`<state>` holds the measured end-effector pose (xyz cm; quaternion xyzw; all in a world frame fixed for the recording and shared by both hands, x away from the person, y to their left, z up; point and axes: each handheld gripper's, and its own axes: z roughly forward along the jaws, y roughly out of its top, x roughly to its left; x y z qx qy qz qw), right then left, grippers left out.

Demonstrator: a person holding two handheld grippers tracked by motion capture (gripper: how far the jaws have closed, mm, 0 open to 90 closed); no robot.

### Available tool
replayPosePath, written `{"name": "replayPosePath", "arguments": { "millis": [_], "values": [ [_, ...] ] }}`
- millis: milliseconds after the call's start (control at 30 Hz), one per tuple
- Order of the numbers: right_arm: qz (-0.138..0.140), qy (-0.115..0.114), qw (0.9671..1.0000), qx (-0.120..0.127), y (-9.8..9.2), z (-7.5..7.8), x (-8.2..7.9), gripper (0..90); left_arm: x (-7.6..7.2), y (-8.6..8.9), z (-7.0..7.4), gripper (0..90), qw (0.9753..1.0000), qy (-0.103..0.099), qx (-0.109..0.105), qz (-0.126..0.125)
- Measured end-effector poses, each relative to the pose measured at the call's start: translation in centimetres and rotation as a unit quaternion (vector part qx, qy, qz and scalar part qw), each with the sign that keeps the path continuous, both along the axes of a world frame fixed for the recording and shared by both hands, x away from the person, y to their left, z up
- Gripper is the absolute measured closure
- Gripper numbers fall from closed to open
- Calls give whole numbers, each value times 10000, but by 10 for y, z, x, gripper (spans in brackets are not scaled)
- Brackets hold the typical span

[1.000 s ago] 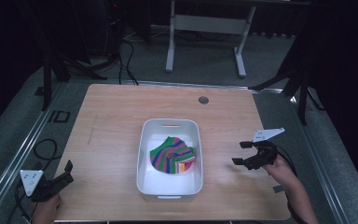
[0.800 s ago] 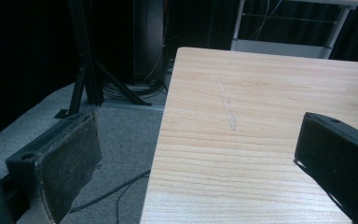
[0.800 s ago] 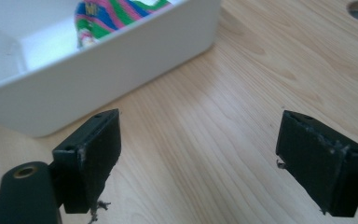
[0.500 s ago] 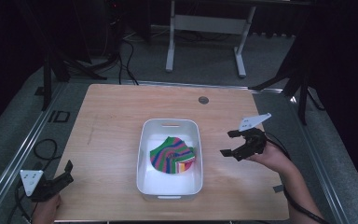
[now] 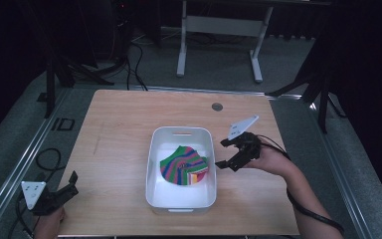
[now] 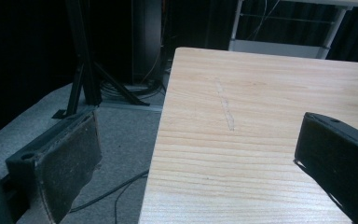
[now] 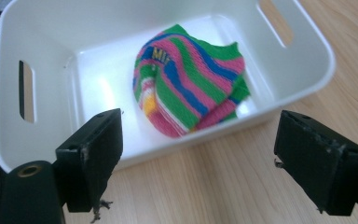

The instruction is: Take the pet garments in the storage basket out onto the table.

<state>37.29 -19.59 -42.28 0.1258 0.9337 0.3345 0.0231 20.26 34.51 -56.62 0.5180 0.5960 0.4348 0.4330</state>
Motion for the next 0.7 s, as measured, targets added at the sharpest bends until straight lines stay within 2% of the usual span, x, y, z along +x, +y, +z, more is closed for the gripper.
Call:
{"name": "replayPosePath", "arguments": {
  "millis": [267,700],
  "values": [
    [315,62,9985,-445,37,-10,3,160,0,0,0,9,10000,-2,-19,-9],
    [678,205,9934,-907,83,-32,5,160,0,1,0,9,10000,3,-16,-25]
  ]
}}
